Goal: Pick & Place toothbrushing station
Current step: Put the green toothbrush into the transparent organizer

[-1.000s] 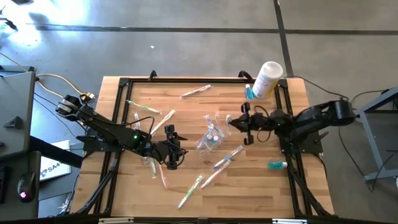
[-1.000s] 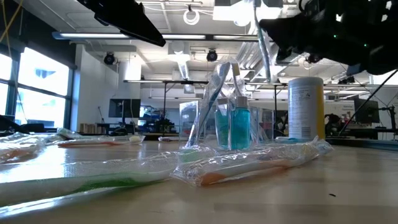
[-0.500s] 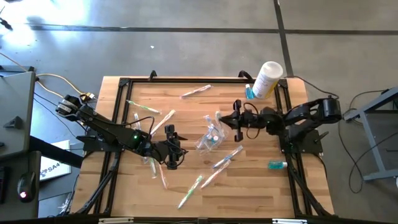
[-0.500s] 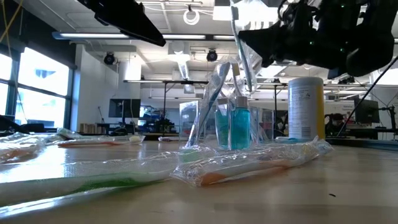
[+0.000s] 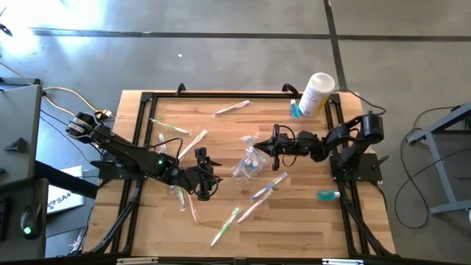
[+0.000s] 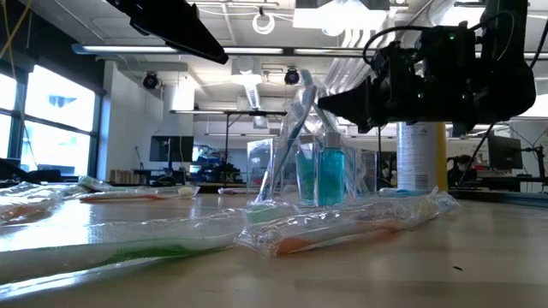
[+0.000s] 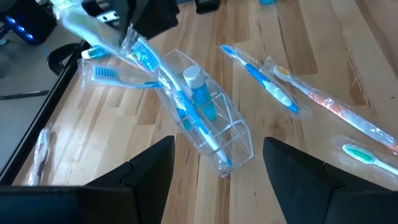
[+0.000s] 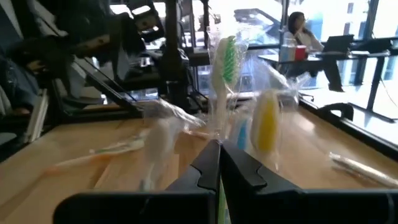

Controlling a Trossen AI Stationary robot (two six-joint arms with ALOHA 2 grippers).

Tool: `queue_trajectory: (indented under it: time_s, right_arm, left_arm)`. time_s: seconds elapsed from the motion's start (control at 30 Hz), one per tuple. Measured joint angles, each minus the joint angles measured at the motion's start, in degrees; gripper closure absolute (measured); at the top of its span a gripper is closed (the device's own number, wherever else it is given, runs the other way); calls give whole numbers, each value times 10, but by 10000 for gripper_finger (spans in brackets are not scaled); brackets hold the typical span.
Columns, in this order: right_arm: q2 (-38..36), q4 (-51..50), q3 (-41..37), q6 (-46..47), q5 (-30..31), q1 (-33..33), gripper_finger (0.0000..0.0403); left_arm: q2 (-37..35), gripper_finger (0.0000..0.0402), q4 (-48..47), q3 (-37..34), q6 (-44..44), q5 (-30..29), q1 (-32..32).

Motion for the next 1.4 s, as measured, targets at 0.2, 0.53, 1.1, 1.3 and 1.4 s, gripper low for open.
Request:
queue_trajectory:
  time_s: [0.2, 0.53, 1.1, 1.3, 1.4]
  right_arm:
    - [14, -3, -7, 5, 43, 14, 400]
    - [3, -9, -29, 4, 128, 65, 400]
    - [2, -34, -53, 5, 212, 112, 399]
    - [-8, -38, -53, 4, 212, 114, 354]
    - [-23, -46, -53, 4, 235, 115, 310]
  left_arm:
    - [0, 164, 0, 0, 0, 0, 0]
    - [0, 164, 0, 0, 0, 0, 0]
    - [0, 164, 0, 0, 0, 0, 0]
    - [0, 164, 0, 0, 0, 0, 0]
    - [0, 164, 0, 0, 0, 0, 0]
